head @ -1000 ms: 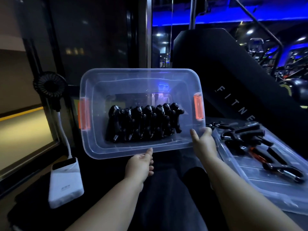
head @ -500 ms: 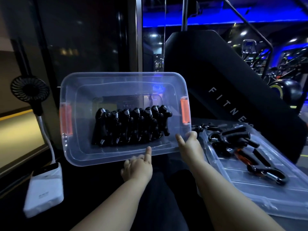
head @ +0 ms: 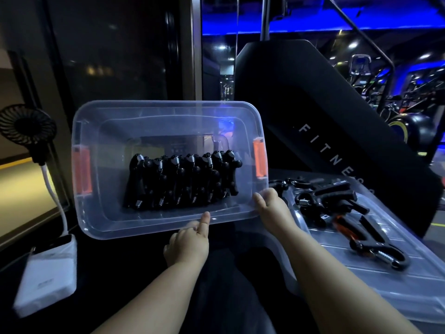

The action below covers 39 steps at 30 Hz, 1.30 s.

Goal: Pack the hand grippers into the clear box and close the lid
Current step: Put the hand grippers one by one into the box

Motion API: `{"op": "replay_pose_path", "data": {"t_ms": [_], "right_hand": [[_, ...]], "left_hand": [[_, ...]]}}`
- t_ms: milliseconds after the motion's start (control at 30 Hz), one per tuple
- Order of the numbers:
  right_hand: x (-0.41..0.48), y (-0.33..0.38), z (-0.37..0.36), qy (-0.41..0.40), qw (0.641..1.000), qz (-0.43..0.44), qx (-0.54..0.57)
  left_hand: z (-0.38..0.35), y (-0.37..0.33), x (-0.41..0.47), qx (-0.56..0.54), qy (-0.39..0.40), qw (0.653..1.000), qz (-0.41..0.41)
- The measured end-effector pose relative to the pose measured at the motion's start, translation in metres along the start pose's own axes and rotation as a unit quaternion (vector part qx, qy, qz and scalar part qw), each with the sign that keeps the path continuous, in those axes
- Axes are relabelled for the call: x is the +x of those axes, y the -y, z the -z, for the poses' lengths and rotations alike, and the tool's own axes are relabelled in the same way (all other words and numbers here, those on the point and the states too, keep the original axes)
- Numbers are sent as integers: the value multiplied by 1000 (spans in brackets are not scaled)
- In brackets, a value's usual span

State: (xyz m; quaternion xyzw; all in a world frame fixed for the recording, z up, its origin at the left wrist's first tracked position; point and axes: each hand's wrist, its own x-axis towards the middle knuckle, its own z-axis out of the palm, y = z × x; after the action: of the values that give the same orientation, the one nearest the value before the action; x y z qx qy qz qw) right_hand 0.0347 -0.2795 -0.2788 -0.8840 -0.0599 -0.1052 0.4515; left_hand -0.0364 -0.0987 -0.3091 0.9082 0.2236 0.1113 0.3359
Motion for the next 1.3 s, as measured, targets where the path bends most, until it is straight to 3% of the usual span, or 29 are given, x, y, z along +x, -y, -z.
{"op": "replay_pose_path", "data": {"t_ms": [267, 767, 933, 1300], "right_hand": [[4, 5, -4, -18, 1000, -1, -8], [16, -5, 3, -12, 999, 32, -11], [31, -15, 15, -59, 997, 11, 39], [66, -44, 39, -40, 997, -36, -52]], "left_hand": [[-7, 1, -2, -147, -77, 985, 54], [-3, -6, -6, -251, -98, 959, 83], [-3, -8, -7, -291, -95, 947, 94], [-6, -8, -6, -296, -111, 944, 92]]}}
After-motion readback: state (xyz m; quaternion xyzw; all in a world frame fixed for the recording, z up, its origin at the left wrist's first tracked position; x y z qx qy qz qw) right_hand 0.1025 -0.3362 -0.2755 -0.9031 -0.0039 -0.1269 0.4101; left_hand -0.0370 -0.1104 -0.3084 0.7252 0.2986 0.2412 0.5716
